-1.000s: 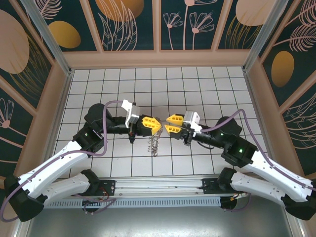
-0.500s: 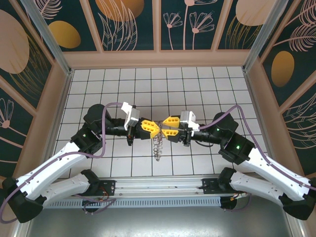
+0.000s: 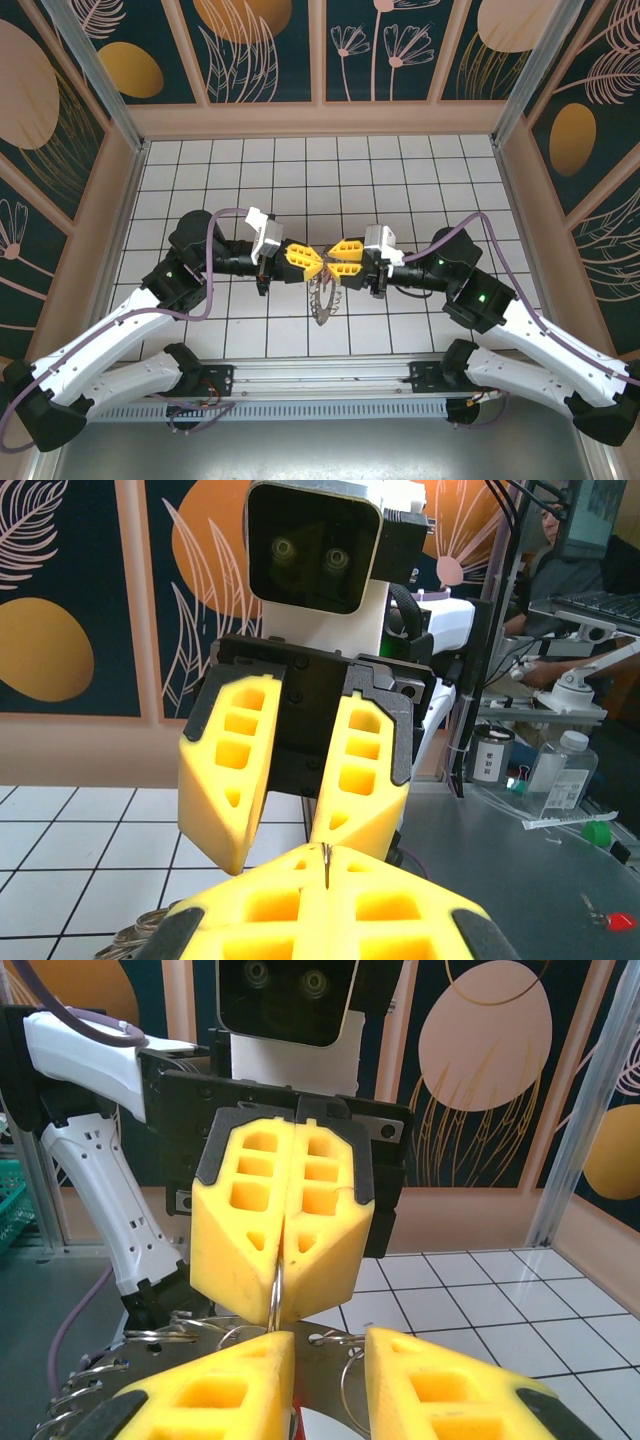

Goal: Put the keys on the keyring

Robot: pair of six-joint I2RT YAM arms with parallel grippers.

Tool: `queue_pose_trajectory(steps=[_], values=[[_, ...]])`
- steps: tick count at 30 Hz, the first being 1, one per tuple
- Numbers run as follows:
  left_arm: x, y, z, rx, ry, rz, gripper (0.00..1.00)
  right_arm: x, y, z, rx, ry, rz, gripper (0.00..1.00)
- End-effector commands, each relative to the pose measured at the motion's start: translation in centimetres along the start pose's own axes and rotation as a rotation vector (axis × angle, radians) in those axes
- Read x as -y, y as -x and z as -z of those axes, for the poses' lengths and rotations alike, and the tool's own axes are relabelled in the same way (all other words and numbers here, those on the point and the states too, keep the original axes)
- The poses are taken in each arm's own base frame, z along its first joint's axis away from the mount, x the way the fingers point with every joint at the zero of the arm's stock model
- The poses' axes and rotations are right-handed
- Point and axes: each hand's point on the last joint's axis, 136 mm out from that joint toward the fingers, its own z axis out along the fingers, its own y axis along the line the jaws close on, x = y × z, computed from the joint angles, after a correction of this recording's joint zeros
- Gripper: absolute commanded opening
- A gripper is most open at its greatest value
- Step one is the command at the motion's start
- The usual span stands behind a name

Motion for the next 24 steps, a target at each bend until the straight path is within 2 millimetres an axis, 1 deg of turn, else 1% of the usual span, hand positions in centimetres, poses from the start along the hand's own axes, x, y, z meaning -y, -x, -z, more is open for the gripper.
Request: queue_pose_trajectory(steps=[1,15,24], values=[[0.37,2.76,0.38,0.055,0.024,-0.088,0.0,-1.02,0.39,0.2,0.006,0.054,-0.023,0.24],[0.2,2.62,0.26,0.053,0.026,-0.084,0.0,-1.53,0.22,0.14,0.012,0.085,-0.038,0.21],[0.0,2.47,0.14,0.05,0.026,-0.08,0.0,-1.59,0.15,-0.19,0.017,0.099,-0.037,0.25]])
